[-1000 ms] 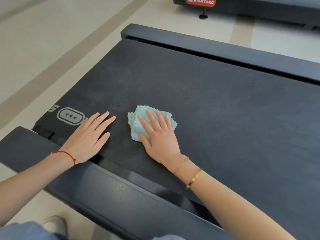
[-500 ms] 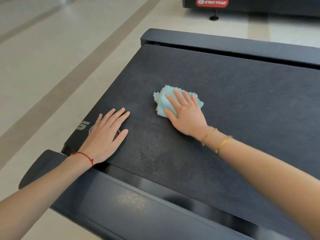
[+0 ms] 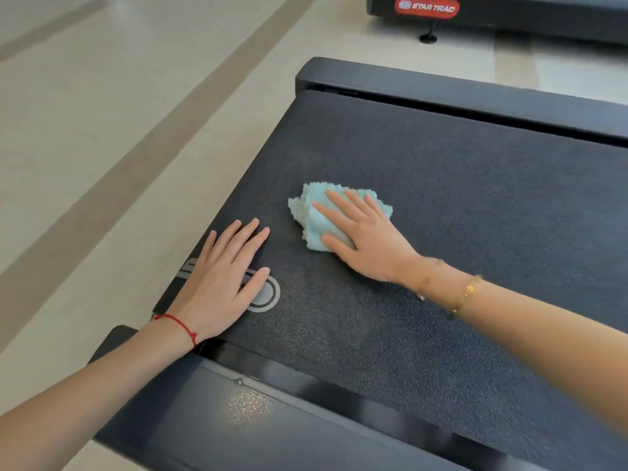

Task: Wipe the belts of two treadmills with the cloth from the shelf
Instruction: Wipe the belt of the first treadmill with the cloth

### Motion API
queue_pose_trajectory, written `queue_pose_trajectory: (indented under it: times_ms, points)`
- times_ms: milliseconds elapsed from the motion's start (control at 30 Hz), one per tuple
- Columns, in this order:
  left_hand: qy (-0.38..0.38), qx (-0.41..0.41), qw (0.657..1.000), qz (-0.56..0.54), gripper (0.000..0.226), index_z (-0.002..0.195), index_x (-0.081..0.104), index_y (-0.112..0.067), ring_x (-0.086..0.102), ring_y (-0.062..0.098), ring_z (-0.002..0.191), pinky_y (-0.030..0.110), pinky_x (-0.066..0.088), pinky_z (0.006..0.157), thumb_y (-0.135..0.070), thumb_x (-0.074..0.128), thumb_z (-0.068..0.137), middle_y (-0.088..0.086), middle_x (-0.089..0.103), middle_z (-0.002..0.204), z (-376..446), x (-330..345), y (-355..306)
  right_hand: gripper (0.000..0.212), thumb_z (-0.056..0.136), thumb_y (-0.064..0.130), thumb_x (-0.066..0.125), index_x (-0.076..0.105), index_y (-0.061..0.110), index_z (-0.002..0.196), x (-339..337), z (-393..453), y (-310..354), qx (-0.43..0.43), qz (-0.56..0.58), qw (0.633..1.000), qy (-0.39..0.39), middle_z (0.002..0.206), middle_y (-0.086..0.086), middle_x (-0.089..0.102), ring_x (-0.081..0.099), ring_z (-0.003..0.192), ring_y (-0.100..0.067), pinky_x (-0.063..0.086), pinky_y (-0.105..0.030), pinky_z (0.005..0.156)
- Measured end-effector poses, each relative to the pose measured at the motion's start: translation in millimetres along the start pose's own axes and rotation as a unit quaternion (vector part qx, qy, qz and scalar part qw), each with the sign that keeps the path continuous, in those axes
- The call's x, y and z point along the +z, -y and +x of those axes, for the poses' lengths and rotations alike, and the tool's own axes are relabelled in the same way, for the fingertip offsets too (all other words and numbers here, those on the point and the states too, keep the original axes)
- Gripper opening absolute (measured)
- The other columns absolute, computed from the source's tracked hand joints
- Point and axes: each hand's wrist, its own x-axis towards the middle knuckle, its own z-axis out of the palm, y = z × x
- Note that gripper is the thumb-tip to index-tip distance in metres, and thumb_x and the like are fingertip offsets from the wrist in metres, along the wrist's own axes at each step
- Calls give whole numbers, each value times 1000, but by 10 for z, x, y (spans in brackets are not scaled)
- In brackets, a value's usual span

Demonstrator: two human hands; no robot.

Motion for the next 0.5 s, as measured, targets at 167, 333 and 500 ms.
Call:
queue_pose_trajectory:
  times_ms: [167, 333, 500]
  points:
    - [-16, 1, 1000, 25, 64, 157, 20, -25, 3, 14, 153, 43, 5, 124, -52, 19, 99, -7, 12, 165, -2, 41, 8, 56, 102, 51, 29, 15, 37, 154, -98, 371, -348, 51, -21, 998, 10, 164, 4, 7, 2, 151, -21, 0, -40, 123]
    - [-21, 4, 999, 25, 64, 156, 22, -25, 8, 16, 152, 47, 12, 123, -52, 20, 99, -7, 14, 165, 10, 39, 5, 57, 103, 50, 23, 13, 30, 156, -117, 996, -415, 182, -36, 983, -8, 164, -3, 3, 0, 151, -28, -2, -44, 122]
    - [-29, 1, 999, 16, 64, 156, 24, -25, 9, 16, 152, 47, 11, 123, -52, 21, 98, -7, 16, 164, 5, 37, 15, 57, 103, 50, 26, 15, 33, 155, -63, 753, -249, 151, -16, 988, -9, 164, 0, 4, -2, 151, -26, -4, -41, 122]
